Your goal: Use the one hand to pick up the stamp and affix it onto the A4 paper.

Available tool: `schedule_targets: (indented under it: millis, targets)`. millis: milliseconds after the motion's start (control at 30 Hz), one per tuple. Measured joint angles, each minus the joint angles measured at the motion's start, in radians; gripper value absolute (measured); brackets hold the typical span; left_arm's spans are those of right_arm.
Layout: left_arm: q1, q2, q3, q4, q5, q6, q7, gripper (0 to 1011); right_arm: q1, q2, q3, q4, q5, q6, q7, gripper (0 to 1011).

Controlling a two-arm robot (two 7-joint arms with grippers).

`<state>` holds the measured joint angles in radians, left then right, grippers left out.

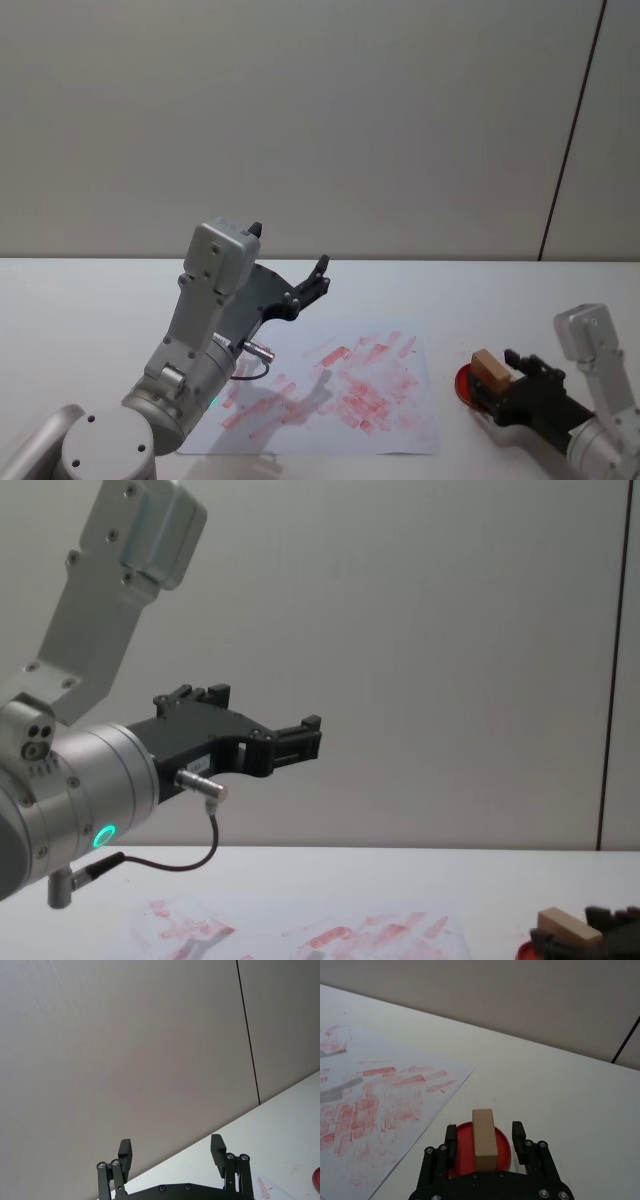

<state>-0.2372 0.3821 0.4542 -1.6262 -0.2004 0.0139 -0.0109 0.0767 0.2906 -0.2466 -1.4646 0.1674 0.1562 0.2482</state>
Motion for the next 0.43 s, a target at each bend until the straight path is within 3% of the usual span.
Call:
schedule_targets:
  millis: [433]
  targets:
    - [0.0, 0.0, 0.0, 0.0, 0.0, 0.0, 0.0, 1002, -0.012, -0.003, 0.013, -0.092, 0.08, -0.047, -0.038, 999]
